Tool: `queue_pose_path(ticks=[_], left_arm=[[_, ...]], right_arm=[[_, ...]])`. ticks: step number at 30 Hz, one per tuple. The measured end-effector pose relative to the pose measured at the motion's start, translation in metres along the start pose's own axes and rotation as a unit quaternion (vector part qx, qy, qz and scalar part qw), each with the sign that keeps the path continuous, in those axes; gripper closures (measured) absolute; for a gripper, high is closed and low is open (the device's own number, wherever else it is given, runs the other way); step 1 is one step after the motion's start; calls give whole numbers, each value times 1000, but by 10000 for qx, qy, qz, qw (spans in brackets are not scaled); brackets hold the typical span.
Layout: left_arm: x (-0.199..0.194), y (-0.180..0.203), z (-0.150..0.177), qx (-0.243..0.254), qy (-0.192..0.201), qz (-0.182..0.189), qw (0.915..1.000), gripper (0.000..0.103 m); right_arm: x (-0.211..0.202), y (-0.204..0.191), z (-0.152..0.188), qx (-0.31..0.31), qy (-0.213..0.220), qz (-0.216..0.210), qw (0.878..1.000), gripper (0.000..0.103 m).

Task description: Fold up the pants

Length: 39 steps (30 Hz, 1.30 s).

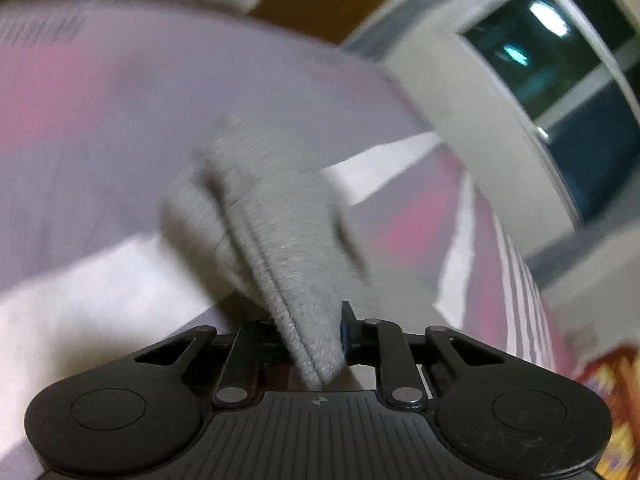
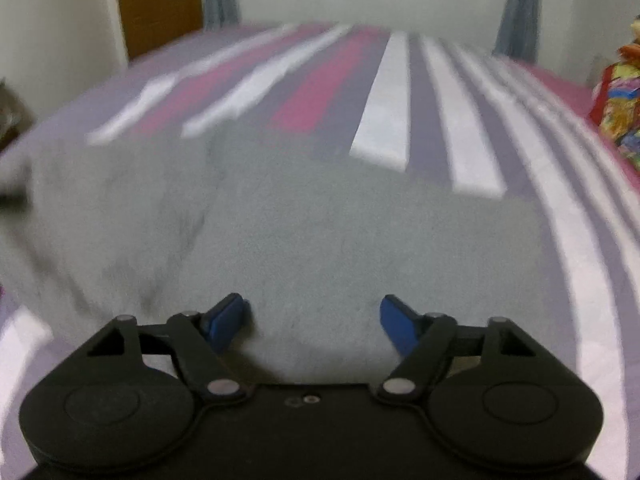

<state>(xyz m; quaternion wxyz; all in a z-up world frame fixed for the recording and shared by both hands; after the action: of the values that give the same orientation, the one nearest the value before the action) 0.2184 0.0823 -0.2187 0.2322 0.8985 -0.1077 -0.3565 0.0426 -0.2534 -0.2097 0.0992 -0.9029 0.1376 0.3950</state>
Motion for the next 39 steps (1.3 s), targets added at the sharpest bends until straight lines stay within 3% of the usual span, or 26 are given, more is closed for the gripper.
queue_pose_path(ticks=[3, 5, 9, 13, 16, 19, 21, 22, 25, 29, 35, 37, 39], left_arm=[[-14, 60, -18, 937, 315, 276, 9947, 86], [-21, 103, -20, 1483, 384, 536, 9867, 86], [-31, 189, 7, 2676, 353, 1008, 9576, 86], [-31, 260, 66, 3745, 46, 1399, 9166, 85], [-29, 297, 135, 4525, -442, 1572, 8767, 85], [-18, 308, 190, 5191, -795, 1271, 8414, 83], [-21, 310, 204, 5512, -758, 1118, 8234, 83], [-24, 312, 207, 5585, -738, 1082, 8191, 83], [-31, 320, 204, 5530, -736, 1063, 8231, 83], [-39, 329, 201, 5572, -700, 1097, 8201, 82], [-66, 307, 202, 5524, -697, 1262, 8210, 81], [-70, 301, 200, 5368, -745, 1321, 8300, 81], [-79, 294, 191, 5122, -743, 1366, 8446, 81]], right_arm=[[8, -2, -3, -80, -249, -4, 9997, 18], [8, -2, -7, -114, -426, -98, 9990, 16], [-14, 19, -15, 399, -147, -330, 9985, 23], [-40, 71, -12, 1125, 220, -270, 9930, 23], [-56, 113, -10, 1698, 346, -416, 9840, 22], [-62, 136, -5, 2085, 349, -579, 9757, 22], [-66, 146, 0, 2290, 334, -820, 9694, 21], [-68, 148, 2, 2377, 335, -923, 9664, 21], [-69, 152, -2, 2670, 383, -1401, 9527, 19], [-74, 142, -10, 2822, 429, -1916, 9390, 17], [-67, 140, -11, 2954, 265, -2043, 9329, 13], [-63, 138, -10, 3022, 159, -2019, 9315, 13], [-60, 135, -8, 3122, 99, -2057, 9274, 13]])
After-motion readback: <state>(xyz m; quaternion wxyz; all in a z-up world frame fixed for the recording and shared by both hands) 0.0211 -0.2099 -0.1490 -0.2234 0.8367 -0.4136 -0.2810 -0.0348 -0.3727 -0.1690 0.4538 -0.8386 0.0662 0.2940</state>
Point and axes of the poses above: each gripper's, at about its wrist camera, not at the fingertips, and x roughly the way its jaws point, y to its right, z to its underside, the point moved 8 cm from there along x, roughly the way its jaws point, and after that the axes turned 9 degrees about x, right-handed, at the moved point
